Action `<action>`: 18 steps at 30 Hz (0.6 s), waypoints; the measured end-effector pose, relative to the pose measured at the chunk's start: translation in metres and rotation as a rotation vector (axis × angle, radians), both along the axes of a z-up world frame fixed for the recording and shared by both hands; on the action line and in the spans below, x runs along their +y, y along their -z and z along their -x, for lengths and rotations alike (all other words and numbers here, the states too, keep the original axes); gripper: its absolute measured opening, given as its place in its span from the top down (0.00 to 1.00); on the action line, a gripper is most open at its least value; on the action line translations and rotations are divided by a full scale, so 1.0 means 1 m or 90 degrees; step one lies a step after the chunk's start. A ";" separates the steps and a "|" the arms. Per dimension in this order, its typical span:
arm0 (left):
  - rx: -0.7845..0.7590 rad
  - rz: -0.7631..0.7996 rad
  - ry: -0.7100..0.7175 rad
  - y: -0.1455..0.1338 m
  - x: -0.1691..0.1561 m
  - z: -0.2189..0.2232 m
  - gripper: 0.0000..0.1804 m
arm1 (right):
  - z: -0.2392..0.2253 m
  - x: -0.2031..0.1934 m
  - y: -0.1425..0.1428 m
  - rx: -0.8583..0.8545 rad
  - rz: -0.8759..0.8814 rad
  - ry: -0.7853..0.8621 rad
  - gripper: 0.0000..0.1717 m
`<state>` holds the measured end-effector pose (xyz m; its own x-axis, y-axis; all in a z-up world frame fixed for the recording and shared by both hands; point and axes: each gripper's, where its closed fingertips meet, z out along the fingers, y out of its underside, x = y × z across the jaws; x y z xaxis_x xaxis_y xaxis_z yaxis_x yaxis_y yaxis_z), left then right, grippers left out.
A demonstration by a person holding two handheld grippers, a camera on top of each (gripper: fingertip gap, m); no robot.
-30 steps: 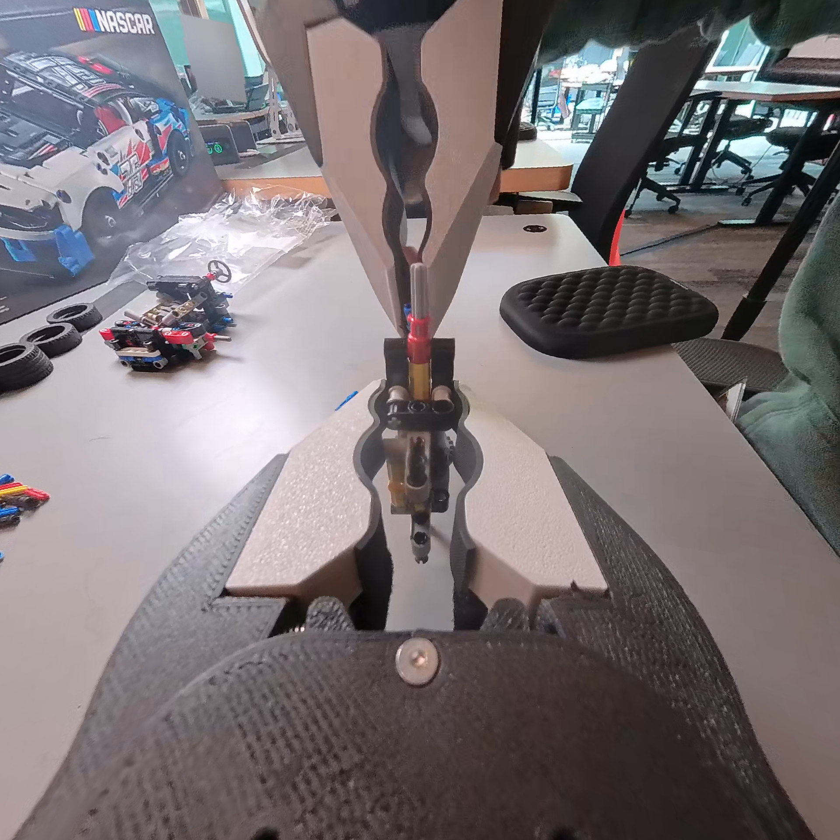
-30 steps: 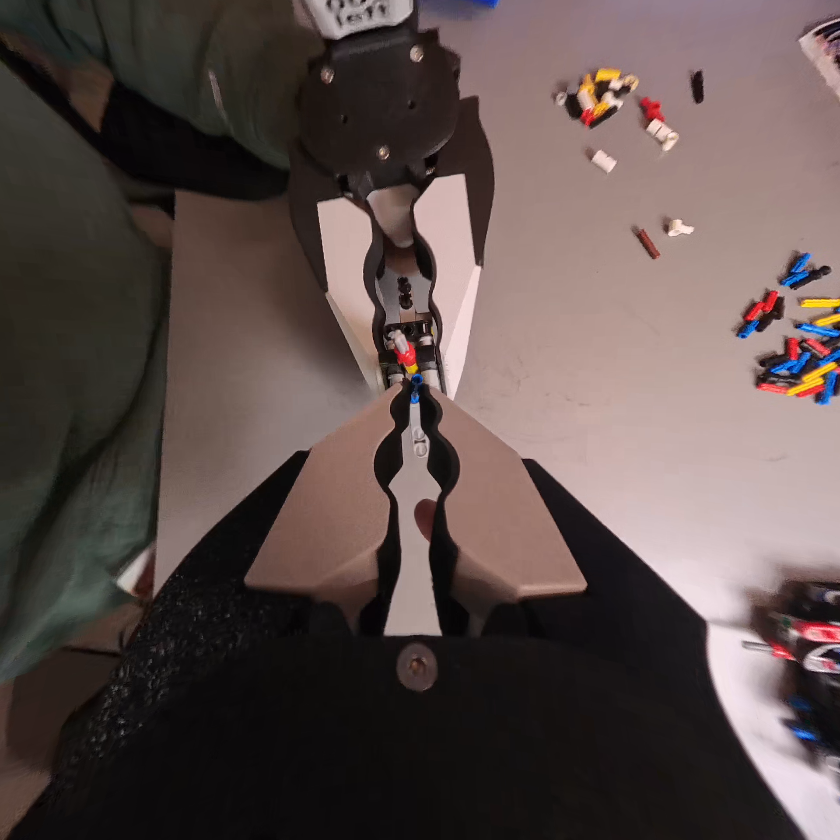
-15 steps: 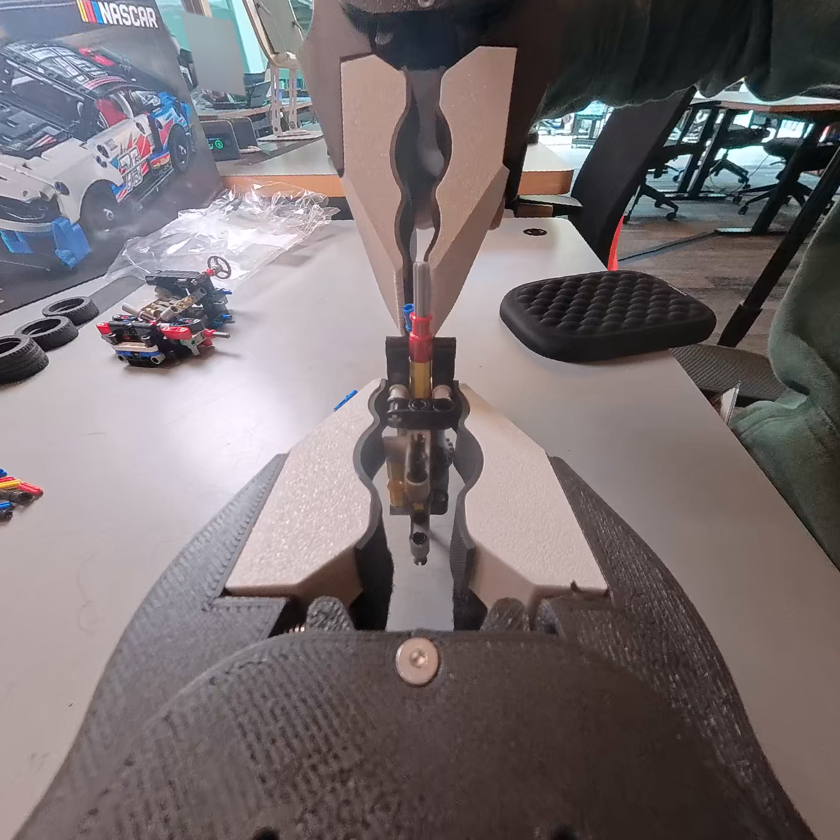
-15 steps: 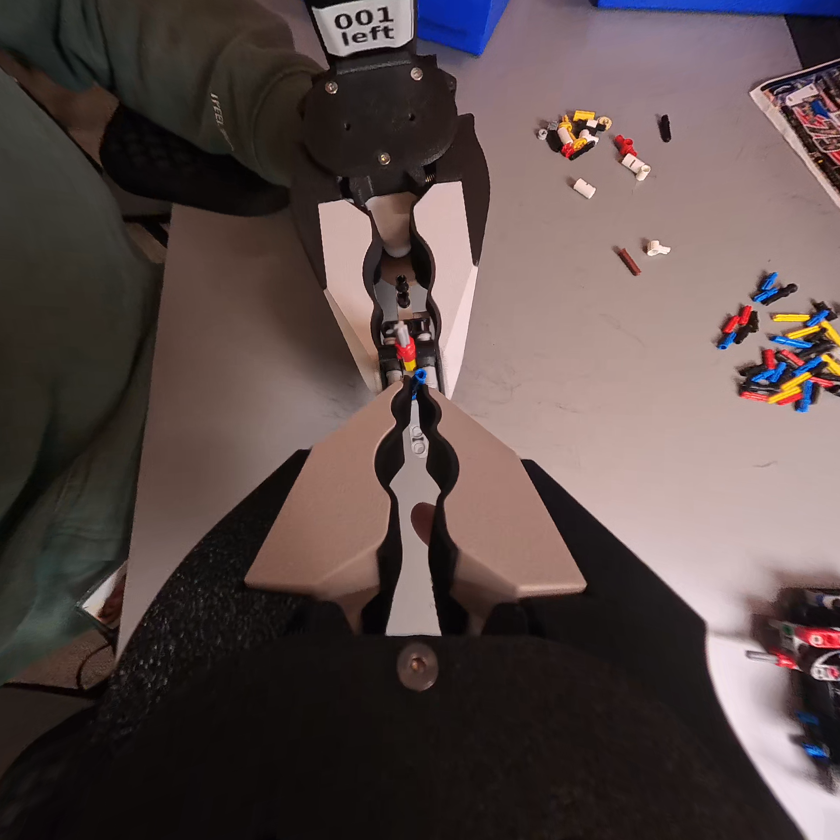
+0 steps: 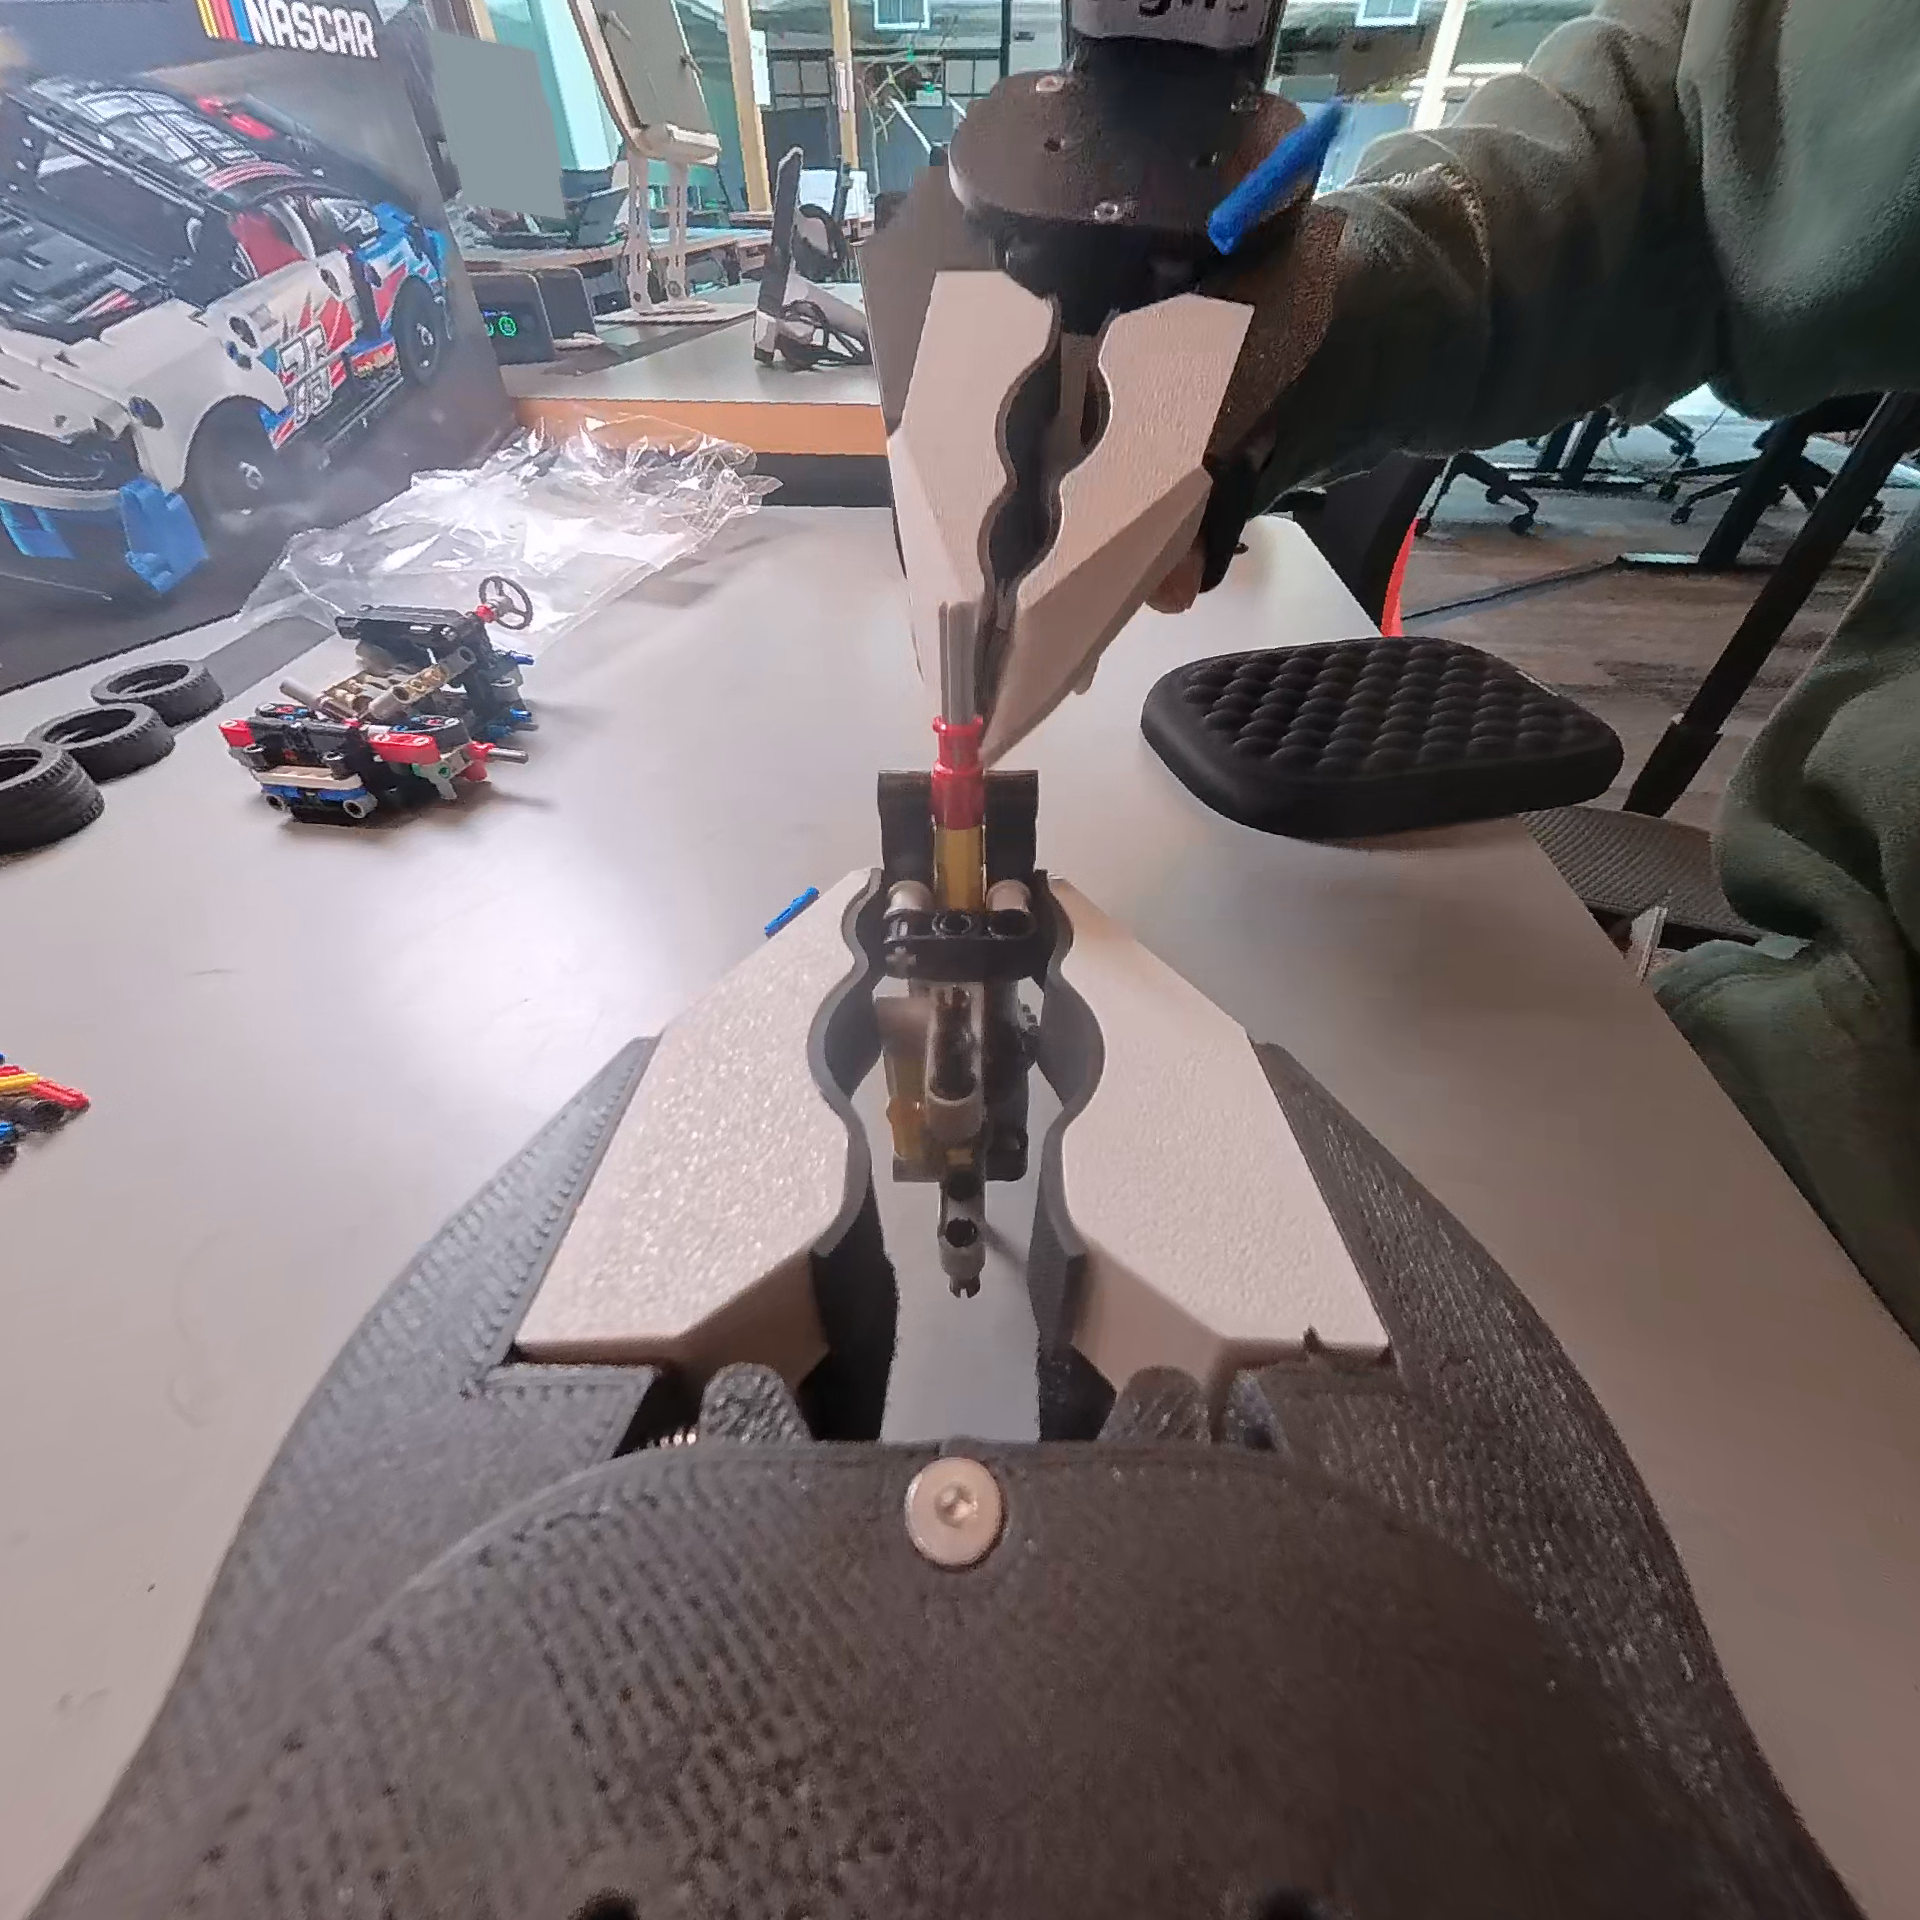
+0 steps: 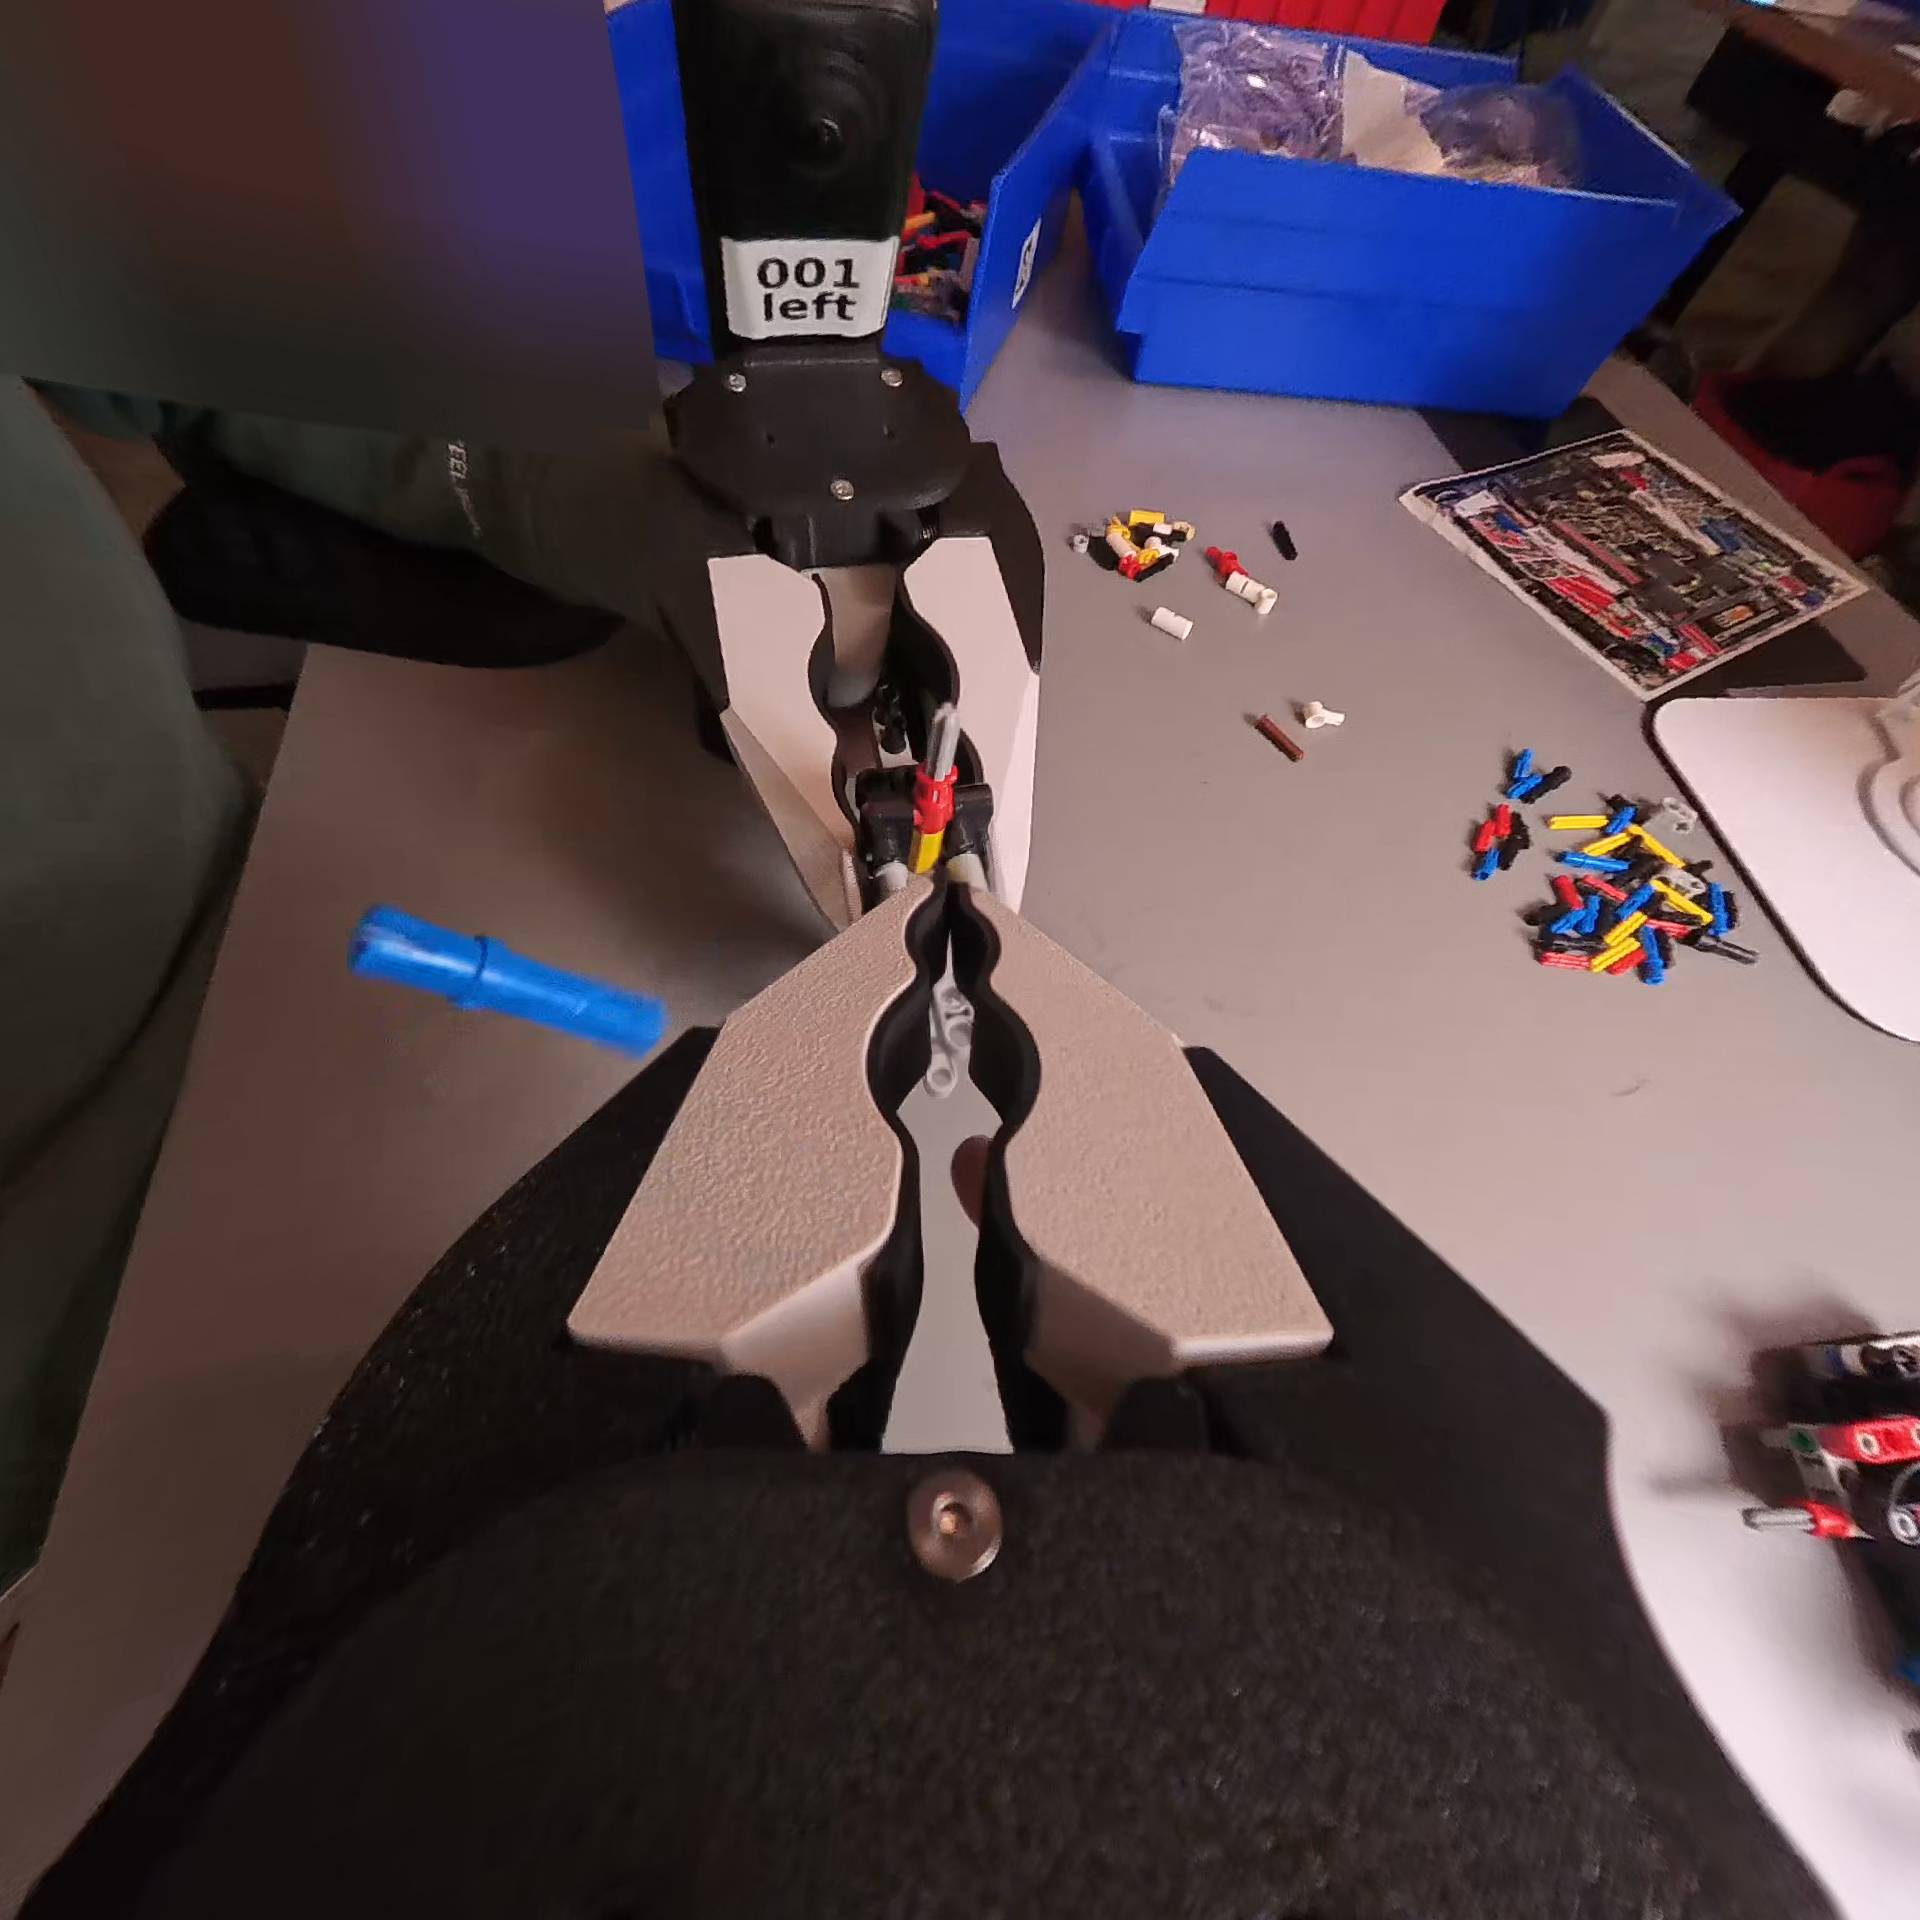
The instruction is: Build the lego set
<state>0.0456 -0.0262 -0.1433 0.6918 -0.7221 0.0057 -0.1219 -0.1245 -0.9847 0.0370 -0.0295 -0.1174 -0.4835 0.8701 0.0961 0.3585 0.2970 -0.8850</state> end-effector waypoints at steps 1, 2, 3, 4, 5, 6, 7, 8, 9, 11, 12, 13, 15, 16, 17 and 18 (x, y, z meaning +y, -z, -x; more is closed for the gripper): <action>-0.002 0.001 -0.001 0.000 0.000 0.000 0.86 | 0.000 0.002 0.000 -0.002 0.009 0.006 1.00; -0.003 0.001 -0.002 0.000 0.000 0.001 0.86 | 0.000 0.005 0.002 -0.007 0.018 0.016 1.00; -0.003 0.002 -0.003 0.000 0.000 0.002 0.86 | 0.001 0.008 0.004 -0.007 0.026 0.025 1.00; -0.004 0.003 -0.007 0.000 0.000 0.002 0.86 | 0.002 0.012 0.005 -0.007 0.037 0.039 1.00; -0.005 0.005 -0.010 0.000 0.001 0.003 0.86 | 0.003 0.016 0.006 -0.007 0.047 0.049 1.00; -0.007 0.007 -0.014 0.000 0.001 0.004 0.86 | 0.004 0.021 0.006 -0.006 0.054 0.065 1.00; -0.007 0.008 -0.019 0.000 0.002 0.005 0.86 | 0.005 0.027 0.008 -0.008 0.055 0.085 1.00; -0.007 0.008 -0.026 0.000 0.003 0.007 0.86 | 0.006 0.031 0.007 -0.002 0.062 0.097 1.00; -0.005 0.007 -0.035 0.000 0.004 0.009 0.86 | 0.005 0.033 0.004 0.006 0.071 0.102 1.00; -0.006 0.008 -0.040 0.000 0.004 0.012 0.86 | -0.001 0.032 0.003 0.003 0.072 0.091 1.00; -0.007 0.010 -0.042 0.000 0.004 0.012 0.86 | -0.006 0.029 0.003 -0.006 0.071 0.083 1.00; -0.008 0.012 -0.045 0.000 0.004 0.013 0.86 | -0.012 0.026 0.004 -0.018 0.073 0.073 1.00; -0.014 0.018 -0.048 0.000 0.005 0.014 0.86 | -0.030 0.014 0.015 -0.078 0.078 0.033 0.96; -0.017 0.020 -0.049 0.000 0.005 0.014 0.86 | -0.040 0.007 0.023 -0.113 0.074 0.015 0.91; -0.020 0.021 -0.049 0.000 0.006 0.015 0.86 | -0.051 -0.002 0.031 -0.142 0.066 -0.009 0.91; -0.023 0.022 -0.048 0.000 0.006 0.015 0.86 | -0.063 -0.013 0.040 -0.172 0.054 -0.039 0.91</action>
